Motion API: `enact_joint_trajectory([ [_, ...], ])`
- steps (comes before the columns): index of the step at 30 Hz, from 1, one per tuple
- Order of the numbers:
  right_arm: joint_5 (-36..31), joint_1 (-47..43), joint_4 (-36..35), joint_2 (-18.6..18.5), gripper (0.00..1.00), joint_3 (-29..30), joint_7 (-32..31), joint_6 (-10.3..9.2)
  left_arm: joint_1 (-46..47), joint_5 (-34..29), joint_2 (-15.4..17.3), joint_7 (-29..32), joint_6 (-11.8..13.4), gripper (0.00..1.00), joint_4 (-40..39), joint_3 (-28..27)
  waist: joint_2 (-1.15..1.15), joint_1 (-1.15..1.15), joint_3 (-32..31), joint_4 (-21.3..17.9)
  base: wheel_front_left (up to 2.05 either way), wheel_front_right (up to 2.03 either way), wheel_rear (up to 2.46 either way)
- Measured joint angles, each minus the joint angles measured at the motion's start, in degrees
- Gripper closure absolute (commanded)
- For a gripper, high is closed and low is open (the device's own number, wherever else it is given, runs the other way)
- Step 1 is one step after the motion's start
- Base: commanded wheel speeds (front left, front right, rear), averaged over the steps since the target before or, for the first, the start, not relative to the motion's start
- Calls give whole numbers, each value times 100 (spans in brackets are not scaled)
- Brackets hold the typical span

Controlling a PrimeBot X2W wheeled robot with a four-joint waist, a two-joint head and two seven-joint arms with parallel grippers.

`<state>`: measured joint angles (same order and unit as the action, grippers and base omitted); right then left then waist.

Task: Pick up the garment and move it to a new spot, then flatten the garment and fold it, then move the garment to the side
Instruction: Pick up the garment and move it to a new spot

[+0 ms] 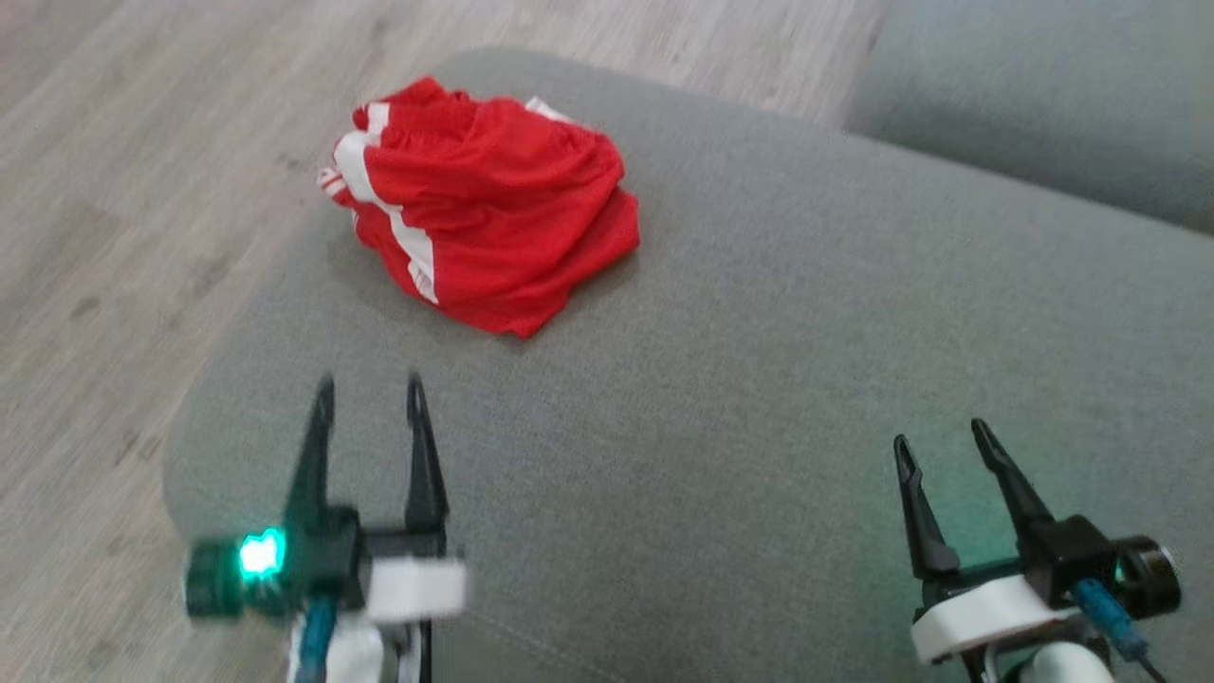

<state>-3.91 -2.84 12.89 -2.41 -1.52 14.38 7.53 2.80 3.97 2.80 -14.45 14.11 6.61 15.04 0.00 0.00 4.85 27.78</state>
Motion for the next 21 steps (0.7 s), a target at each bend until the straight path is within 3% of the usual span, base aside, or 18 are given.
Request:
enact_joint_trajectory([
  [6, -123, 359, -121, -557, 0, -66, 0, 0, 1710, -302, 211, -29, -314, 0, -301, -125, 0, 2, 682, -68, 0, 0, 0],
  [10, -123, 540, -202, -831, 0, -109, 0, 0, 2683, -301, 448, -33, -588, 0, 142, -275, 0, 2, 990, -179, 0, 0, 0],
  [12, -123, 647, -231, -971, 0, -141, 0, 0, 3318, -256, 603, 7, -811, 0, 722, -343, 0, 3, 1167, -297, 0, 0, 0],
  [17, -121, 889, -394, -1256, 0, -202, 0, 0, 4832, -303, 907, 1096, -1167, 0, 2106, -354, 0, 2, 1555, -692, 0, 0, 0],
  [21, -118, 1082, -538, -1304, 0, -244, 1, 0, 5659, -370, 1170, 2153, -1294, 0, 3143, -402, 0, 1, 1831, -1073, 0, 0, 0],
])
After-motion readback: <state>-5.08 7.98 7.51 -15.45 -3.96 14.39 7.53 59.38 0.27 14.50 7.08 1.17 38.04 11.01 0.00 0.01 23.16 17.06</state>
